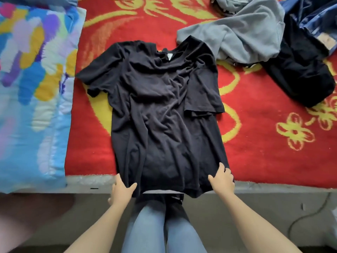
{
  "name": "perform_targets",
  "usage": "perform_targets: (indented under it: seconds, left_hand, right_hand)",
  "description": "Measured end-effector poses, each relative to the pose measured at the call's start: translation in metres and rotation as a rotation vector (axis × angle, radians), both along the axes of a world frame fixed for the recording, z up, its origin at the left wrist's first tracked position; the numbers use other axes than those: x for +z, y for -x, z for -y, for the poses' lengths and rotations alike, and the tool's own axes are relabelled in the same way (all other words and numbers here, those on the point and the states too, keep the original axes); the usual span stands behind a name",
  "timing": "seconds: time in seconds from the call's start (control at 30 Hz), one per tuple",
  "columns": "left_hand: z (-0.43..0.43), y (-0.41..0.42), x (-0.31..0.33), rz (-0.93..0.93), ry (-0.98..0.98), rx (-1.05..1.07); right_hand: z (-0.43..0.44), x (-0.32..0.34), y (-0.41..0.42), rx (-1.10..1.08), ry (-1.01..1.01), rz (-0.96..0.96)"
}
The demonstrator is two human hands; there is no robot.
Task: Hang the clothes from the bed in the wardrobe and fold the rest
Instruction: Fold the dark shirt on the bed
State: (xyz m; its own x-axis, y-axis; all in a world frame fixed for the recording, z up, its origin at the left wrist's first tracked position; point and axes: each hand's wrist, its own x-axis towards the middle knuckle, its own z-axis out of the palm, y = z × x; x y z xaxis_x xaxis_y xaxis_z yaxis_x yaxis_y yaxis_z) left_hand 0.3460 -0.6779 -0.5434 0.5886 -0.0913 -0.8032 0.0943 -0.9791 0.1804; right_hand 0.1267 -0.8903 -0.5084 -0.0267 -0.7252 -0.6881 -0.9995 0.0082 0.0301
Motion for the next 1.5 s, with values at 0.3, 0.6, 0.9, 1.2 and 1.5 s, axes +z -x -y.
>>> perform_targets:
  seconds: [0.3, 0.6, 0.9, 1.2, 1.5]
  left_hand:
    - [-0.019, 0.014, -0.037, 0.239, 0.273, 0.314]
    - [-0.053, 0.001, -0.002, 0.209, 0.420, 0.821]
    - [-0.086, -0.009, 0.016, 0.220, 0.418, 0.839]
    - [-0.114, 0.007, 0.008, 0.343, 0.008, 0.429]
    - [-0.022, -0.013, 0.012, 0.248, 0.215, 0.183]
  right_hand:
    - [0.020, -0.048, 0.058, -0.103, 0.176, -0.001]
    - [0.022, -0.025, 0.073, -0.619, 0.415, 0.473]
    - [0.023, -0.002, 0.103, -0.399, 0.299, 0.183]
    - [0.009, -0.006, 0.103, 0.005, -0.133, -0.271]
    - [0.037, -0.005, 0.009, 0.144, 0.029, 0.025]
